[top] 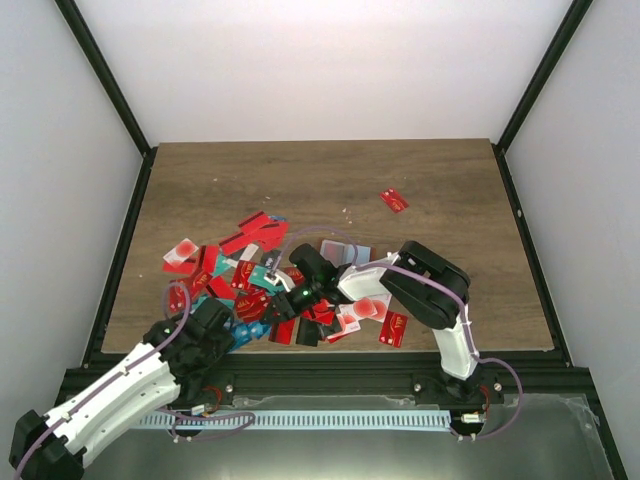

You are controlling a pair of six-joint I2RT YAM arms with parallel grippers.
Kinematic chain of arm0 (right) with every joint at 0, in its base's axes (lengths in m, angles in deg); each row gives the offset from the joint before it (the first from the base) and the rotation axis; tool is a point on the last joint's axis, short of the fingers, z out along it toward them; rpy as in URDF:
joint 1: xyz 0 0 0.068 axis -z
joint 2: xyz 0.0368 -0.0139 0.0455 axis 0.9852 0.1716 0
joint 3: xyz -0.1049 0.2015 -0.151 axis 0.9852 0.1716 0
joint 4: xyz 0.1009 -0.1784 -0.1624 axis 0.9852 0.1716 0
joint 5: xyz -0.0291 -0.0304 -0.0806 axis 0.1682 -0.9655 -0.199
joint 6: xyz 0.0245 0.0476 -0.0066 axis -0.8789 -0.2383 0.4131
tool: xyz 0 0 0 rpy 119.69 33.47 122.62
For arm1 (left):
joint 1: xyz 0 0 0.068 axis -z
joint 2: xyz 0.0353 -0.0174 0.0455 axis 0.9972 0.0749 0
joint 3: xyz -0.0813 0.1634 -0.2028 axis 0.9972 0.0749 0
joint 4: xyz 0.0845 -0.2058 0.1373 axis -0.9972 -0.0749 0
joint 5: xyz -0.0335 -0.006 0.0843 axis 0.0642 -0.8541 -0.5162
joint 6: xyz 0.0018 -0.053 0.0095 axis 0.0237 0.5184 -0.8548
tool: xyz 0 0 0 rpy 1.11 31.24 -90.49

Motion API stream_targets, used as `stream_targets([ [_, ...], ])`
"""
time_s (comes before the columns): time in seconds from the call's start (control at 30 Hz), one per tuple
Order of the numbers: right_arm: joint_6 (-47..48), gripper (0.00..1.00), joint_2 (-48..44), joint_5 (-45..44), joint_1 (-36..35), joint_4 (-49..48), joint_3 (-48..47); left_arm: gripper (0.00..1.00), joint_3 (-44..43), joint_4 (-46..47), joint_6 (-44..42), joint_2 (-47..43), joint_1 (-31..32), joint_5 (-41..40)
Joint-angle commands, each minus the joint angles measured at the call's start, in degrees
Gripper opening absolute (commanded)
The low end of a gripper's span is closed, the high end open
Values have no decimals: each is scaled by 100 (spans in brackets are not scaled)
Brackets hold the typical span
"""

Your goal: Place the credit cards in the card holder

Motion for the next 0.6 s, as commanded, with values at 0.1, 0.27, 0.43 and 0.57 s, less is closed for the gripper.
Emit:
stream_targets([
  [0.1, 1, 40, -162, 25, -41, -83, 25, 33, -60, 642, -244, -291, 13, 131],
  [0.27, 1, 40, -115, 15, -41, -32, -23, 24, -297, 494, -318, -397, 13, 44],
  [0.43, 4, 39, -123, 15, -41, -11, -57, 16, -414, 391, -320, -503, 18, 2],
  [0.57, 4, 38, -129, 19, -41, 9, -83, 11, -519, 301, -313, -592, 13, -22],
])
